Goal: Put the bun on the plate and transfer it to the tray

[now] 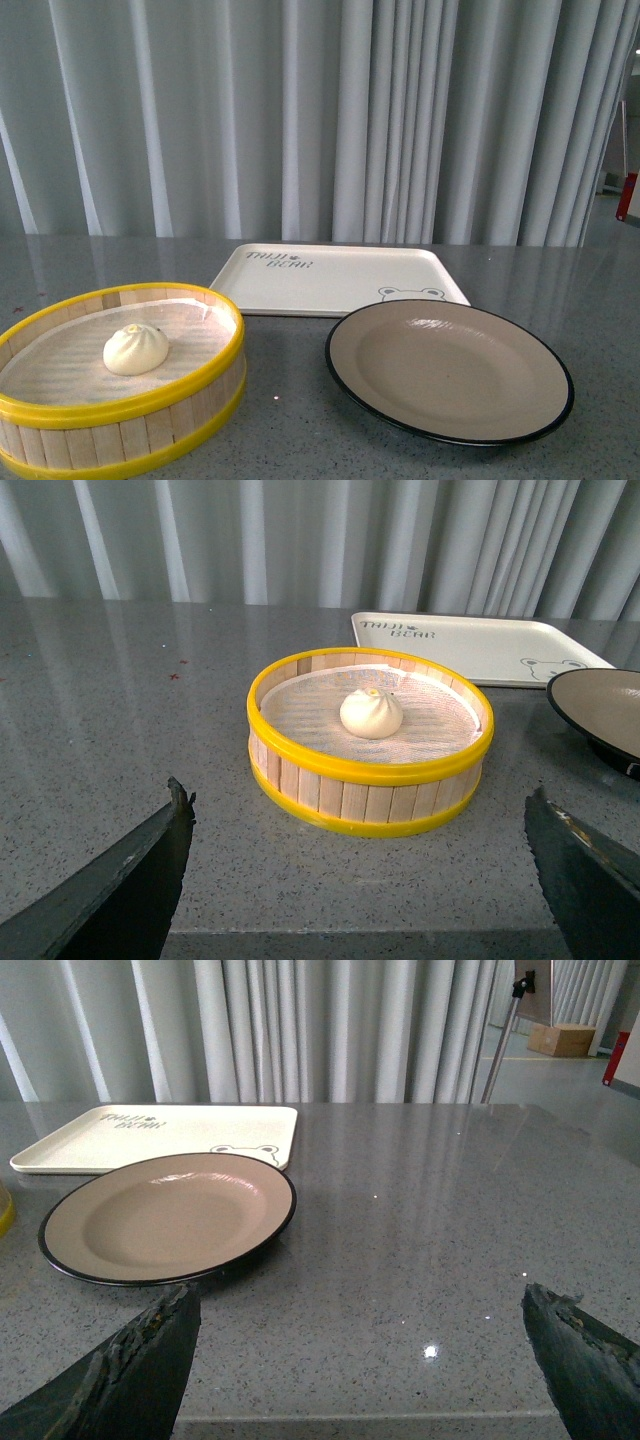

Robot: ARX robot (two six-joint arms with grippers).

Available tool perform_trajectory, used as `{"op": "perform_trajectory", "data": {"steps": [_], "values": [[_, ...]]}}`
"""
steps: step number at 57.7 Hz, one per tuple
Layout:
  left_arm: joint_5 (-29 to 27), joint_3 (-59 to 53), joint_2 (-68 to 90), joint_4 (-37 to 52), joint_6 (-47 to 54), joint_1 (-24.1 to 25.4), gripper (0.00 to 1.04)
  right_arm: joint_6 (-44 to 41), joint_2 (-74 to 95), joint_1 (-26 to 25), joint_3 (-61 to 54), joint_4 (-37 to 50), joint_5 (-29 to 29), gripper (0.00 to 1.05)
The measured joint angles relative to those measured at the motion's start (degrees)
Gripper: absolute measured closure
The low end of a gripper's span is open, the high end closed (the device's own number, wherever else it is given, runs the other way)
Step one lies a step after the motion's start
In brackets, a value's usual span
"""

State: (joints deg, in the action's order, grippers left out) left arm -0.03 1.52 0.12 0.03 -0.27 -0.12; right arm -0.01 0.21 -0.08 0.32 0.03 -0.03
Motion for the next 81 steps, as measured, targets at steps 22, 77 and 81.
{"op": "perform_trajectory", "data": {"steps": [22, 77, 81], "values": [[-12.3, 3.6, 11.0, -5.9, -20.3, -5.2, 0.07, 0.0, 0.0, 0.0, 0.0, 0.0, 0.0, 0.08], [-7.7, 65.6, 95.1, 5.2, 12.4, -7.8, 0.07, 0.0, 0.0, 0.0, 0.0, 0.0, 0.0, 0.08], [-7.5, 66.5, 95.5, 1.5, 12.0, -7.6, 0.07, 0.0, 0.0, 0.0, 0.0, 0.0, 0.0, 0.08]]}}
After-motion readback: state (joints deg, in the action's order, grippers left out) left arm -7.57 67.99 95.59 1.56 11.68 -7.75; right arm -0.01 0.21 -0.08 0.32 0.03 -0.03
